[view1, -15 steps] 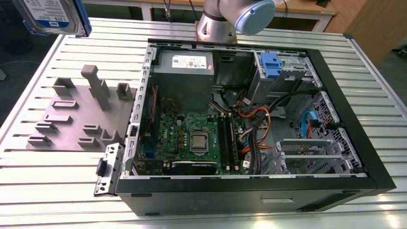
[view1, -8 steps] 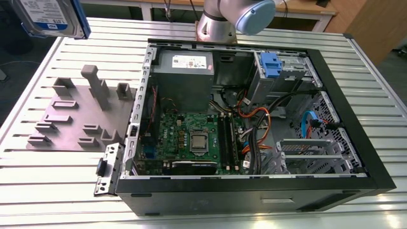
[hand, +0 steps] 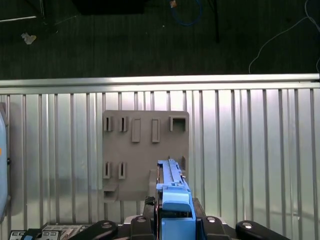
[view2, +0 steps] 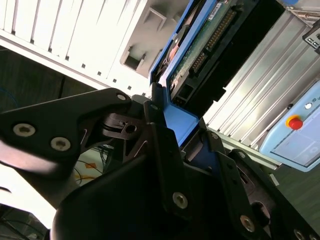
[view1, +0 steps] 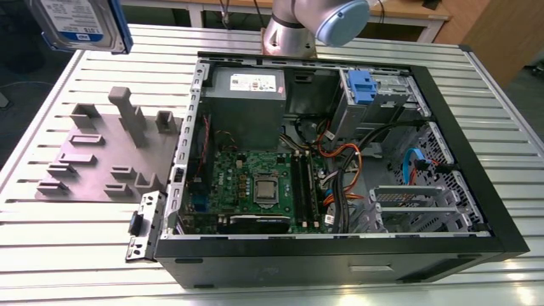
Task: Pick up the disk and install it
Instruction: 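Pick up the disk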
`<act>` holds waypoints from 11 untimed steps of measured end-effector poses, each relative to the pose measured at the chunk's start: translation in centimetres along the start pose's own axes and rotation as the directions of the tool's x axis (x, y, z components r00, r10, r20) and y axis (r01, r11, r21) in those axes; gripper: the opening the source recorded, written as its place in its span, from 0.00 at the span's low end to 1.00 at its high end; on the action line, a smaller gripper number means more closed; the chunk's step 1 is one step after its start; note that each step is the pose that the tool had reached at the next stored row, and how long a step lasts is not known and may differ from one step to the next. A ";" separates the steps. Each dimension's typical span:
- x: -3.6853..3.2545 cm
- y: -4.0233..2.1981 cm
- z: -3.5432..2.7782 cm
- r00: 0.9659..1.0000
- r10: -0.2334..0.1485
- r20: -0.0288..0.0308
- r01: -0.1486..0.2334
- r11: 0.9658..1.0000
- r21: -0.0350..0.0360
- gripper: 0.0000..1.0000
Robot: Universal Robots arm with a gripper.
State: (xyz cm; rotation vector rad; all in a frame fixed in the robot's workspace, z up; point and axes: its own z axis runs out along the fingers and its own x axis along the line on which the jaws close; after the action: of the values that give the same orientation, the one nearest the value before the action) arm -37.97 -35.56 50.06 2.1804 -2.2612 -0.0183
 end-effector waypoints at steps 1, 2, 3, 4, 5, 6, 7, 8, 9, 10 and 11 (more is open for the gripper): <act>0.00 -0.15 0.00 1.000 0.000 0.000 0.000 1.000 0.000 0.36; 0.01 -0.28 0.00 1.000 0.000 0.000 0.000 1.000 0.000 0.36; 0.05 -0.37 0.01 1.000 0.000 0.000 0.000 1.000 0.000 0.36; 0.11 -0.43 0.01 1.000 0.000 0.000 0.000 1.000 0.000 0.36; 0.21 -0.49 0.01 1.000 0.000 0.000 0.000 1.000 0.000 0.36; 0.34 -0.54 0.02 1.000 0.000 0.000 0.000 1.000 0.000 0.36; 0.47 -0.59 0.02 1.000 0.000 0.000 0.000 1.000 0.000 0.36; 0.62 -0.63 0.03 1.000 0.000 0.000 0.000 1.000 0.000 0.36; 0.78 -0.67 0.04 1.000 0.000 0.000 0.000 1.000 0.000 0.36; 0.95 -0.72 0.04 1.000 0.000 0.000 0.000 1.000 0.000 0.36; 1.09 -0.77 0.05 1.000 0.000 0.000 0.000 1.000 0.000 0.36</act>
State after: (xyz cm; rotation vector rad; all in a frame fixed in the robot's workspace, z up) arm -37.24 -36.68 49.99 2.1805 -2.2612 -0.0183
